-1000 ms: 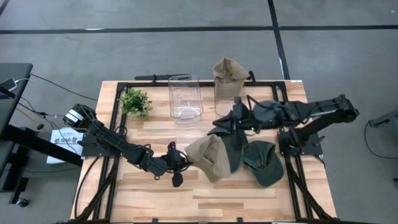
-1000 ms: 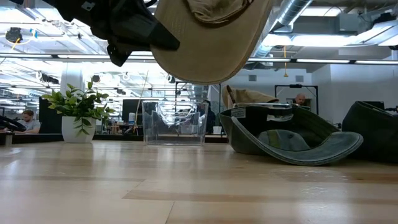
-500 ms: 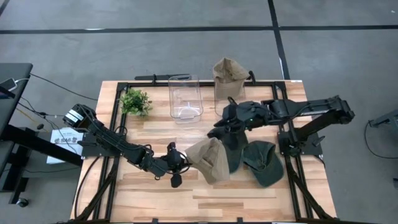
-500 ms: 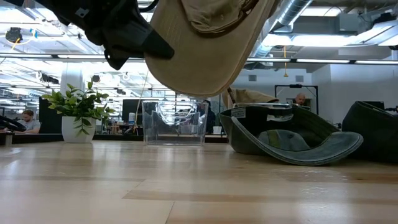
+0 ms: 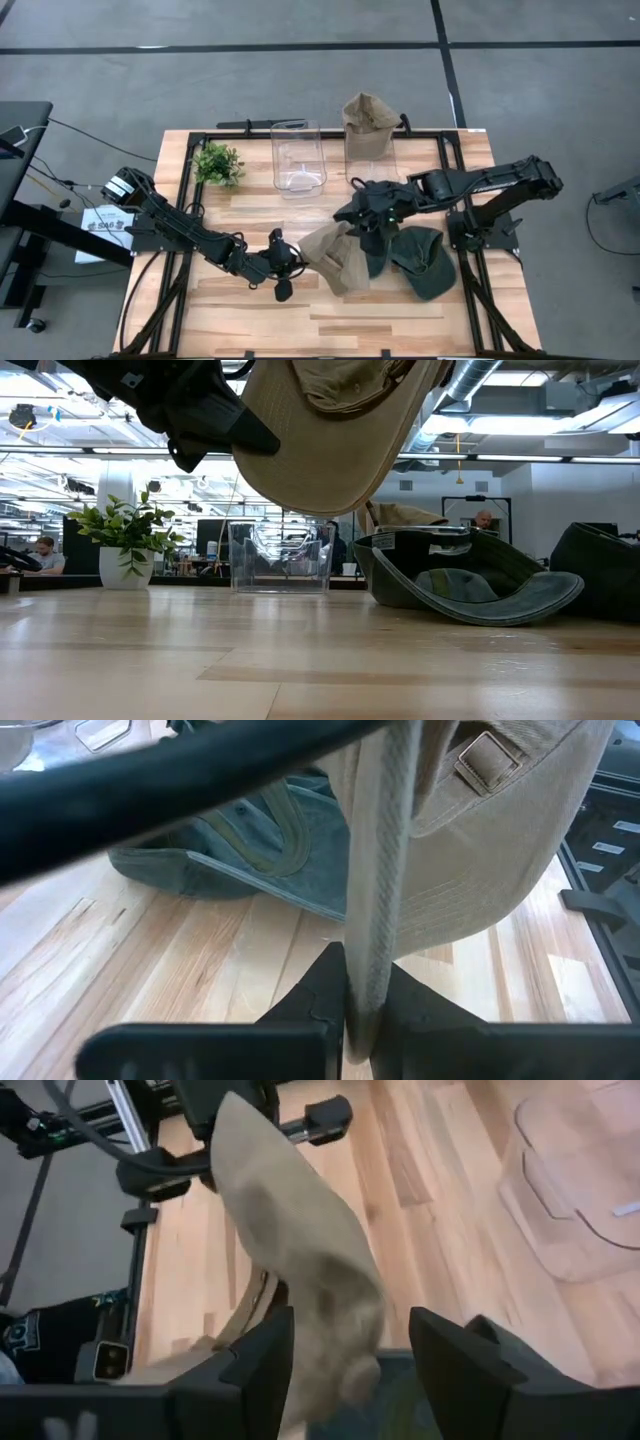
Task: Pick & Place hat
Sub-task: Put the brown cap into the right transparent bin
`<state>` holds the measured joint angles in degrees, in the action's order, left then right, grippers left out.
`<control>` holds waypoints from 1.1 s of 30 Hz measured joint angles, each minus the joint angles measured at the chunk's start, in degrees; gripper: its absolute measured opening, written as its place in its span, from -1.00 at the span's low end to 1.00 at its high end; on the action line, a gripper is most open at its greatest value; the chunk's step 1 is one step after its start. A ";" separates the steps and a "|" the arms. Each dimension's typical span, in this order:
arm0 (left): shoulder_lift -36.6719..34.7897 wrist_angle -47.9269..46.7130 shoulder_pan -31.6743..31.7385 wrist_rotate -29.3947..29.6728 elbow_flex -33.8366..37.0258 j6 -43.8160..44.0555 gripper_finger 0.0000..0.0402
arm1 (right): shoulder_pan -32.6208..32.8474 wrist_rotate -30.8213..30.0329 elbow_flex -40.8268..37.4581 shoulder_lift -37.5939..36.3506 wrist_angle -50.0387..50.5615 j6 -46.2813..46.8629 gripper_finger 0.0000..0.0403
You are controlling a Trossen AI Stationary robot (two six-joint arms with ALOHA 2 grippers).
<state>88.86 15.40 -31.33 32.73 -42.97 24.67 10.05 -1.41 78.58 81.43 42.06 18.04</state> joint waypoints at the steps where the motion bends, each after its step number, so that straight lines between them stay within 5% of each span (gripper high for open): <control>1: 0.00 0.00 0.00 0.00 0.01 0.00 -0.92 | -0.03 0.00 -0.12 0.19 0.96 0.02 -0.05; 11: 0.00 -0.02 0.00 0.02 -0.01 0.26 -0.92 | -0.05 -0.03 -0.04 3.25 0.63 1.76 -0.24; 18: 0.00 0.09 0.00 0.27 -0.01 1.37 -0.92 | -0.45 -0.25 -0.06 3.06 0.80 3.45 -0.92; 23: 0.00 0.26 0.70 2.44 -0.01 4.99 -0.86 | -0.94 -1.49 0.03 2.66 1.27 3.80 -0.95; 33: 0.00 0.20 1.36 1.73 -0.01 6.08 -0.40 | -0.82 -1.46 6.56 2.49 6.35 0.77 -0.96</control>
<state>88.86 15.59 -29.98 34.46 -42.99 30.74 9.23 -2.87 85.14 83.92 48.42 18.81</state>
